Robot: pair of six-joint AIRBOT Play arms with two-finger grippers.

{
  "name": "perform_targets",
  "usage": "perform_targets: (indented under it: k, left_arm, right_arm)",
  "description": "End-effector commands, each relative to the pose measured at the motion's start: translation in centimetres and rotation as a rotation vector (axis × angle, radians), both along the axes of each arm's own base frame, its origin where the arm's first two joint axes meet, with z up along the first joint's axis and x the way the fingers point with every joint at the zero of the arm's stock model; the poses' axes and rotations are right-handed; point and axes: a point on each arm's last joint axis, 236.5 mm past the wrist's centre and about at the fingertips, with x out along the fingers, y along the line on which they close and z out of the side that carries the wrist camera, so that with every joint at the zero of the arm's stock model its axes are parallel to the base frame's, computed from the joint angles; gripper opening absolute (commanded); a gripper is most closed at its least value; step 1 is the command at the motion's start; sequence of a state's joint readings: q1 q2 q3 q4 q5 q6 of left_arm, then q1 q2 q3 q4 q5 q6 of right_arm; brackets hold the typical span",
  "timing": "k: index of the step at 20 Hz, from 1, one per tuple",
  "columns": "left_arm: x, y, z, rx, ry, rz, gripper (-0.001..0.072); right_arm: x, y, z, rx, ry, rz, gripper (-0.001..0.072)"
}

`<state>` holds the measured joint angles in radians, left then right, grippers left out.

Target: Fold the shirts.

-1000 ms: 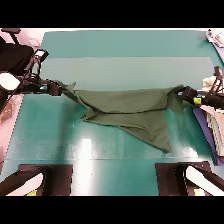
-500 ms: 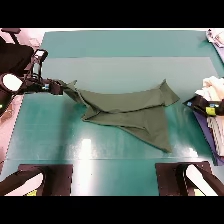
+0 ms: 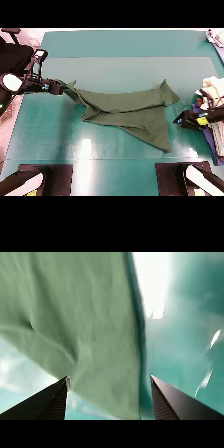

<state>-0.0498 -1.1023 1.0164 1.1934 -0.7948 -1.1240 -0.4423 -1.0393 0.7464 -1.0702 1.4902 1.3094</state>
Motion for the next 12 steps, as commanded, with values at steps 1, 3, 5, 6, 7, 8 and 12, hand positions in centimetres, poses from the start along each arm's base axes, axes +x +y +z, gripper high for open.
perform_targets:
  k: [1,3,5,6,7,8,12]
  left_arm:
    - [0.0,0.0,-0.1,0.003,0.002,-0.001,0.0027]
    - [0.0,0.0,-0.1,0.003,0.002,-0.001,0.0027]
    - [0.0,0.0,-0.1,0.003,0.002,-0.001,0.0026]
    - [0.0,0.0,-0.1,0.003,0.002,-0.001,0.0027]
    - [0.0,0.0,-0.1,0.003,0.002,-0.001,0.0027]
    - [0.0,0.0,-0.1,0.004,0.002,-0.002,0.0027]
    - [0.0,0.0,-0.1,0.003,0.002,-0.001,0.0027]
  right_arm:
    - [-2.6,1.5,-2.8,0.036,0.196,0.127,0.0611]
    - [-3.2,1.8,-3.8,0.046,0.257,0.157,0.0620]
    - [-3.6,2.1,-4.8,0.051,0.306,0.187,0.0620]
    - [-3.8,2.4,-5.2,0.058,0.325,0.197,0.0620]
    - [-3.9,2.6,-5.5,0.063,0.339,0.205,0.0620]
    - [-3.8,2.8,-5.8,0.061,0.342,0.212,0.0620]
    - [-2.9,4.1,-6.7,0.035,0.301,0.251,0.0596]
